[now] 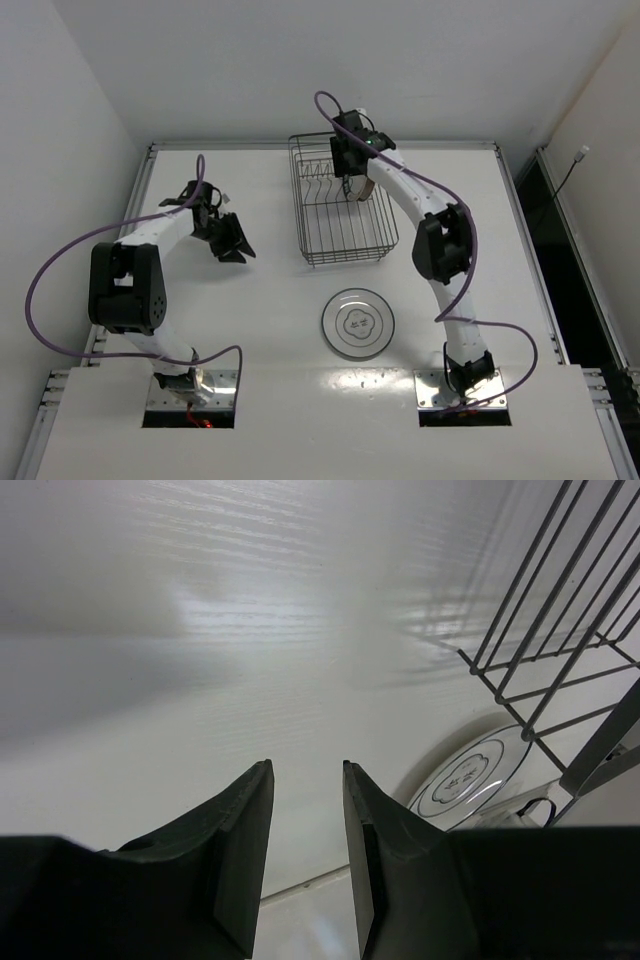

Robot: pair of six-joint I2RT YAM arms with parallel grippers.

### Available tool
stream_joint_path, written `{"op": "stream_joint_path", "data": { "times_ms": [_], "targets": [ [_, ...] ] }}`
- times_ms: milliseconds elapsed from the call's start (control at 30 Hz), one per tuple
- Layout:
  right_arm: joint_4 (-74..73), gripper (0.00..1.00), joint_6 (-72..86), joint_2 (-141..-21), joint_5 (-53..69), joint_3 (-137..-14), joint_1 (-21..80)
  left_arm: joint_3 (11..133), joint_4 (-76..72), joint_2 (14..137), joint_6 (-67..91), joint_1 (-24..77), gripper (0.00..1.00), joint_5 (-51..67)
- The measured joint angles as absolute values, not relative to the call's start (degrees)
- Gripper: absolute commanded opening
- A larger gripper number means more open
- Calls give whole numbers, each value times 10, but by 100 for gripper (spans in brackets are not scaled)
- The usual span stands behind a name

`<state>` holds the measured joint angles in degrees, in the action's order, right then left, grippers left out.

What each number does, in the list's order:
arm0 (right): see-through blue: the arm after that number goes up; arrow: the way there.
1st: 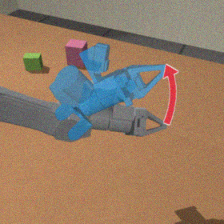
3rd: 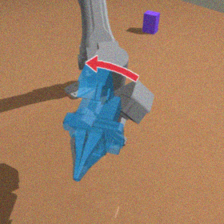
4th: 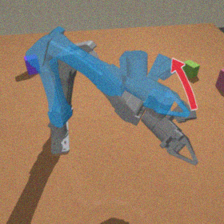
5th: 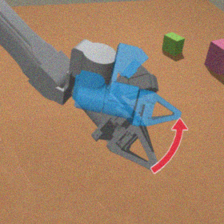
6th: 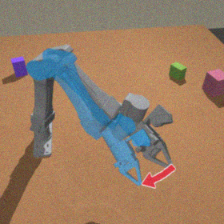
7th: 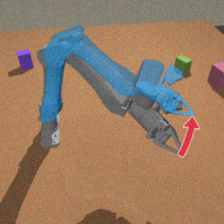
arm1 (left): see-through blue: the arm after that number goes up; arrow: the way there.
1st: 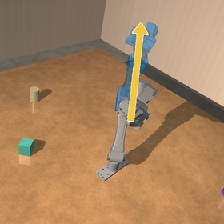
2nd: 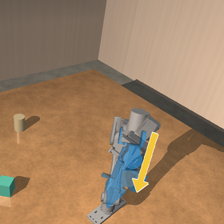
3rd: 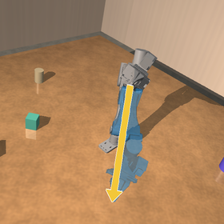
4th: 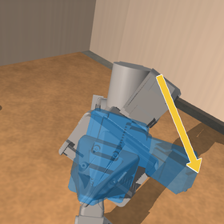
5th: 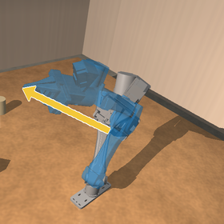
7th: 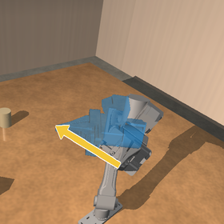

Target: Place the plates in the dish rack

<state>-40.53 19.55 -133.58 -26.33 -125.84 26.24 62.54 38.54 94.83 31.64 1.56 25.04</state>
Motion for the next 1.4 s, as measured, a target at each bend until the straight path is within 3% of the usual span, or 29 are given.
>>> {"op": "stream_joint_path", "data": {
  "times_ms": [167,333,600,733,867,1067,1167,1267,1300,1400],
  "targets": [
    [-459,73,221,-1284,-255,-1261,261,625,385,949,310,13,31,249],
    [-491,78,244,-1084,-175,-1138,232,627,386,954,306,13,31,249],
    [-422,82,285,-718,119,-670,162,644,377,957,311,13,31,255],
    [-341,82,326,-661,269,-415,131,643,368,956,320,10,31,279],
    [-287,82,362,-590,338,-251,94,616,342,936,333,8,31,310],
    [-176,82,371,-600,393,-150,63,559,329,901,342,8,31,327],
    [-107,77,394,-636,434,-106,51,546,333,882,339,8,31,317],
    [-20,69,420,-681,475,-81,49,539,338,856,335,8,31,306],
    [12,61,429,-703,490,-74,49,536,339,850,335,8,31,304],
    [93,48,449,-779,523,-64,47,522,343,842,334,4,31,302]
  ]
}}
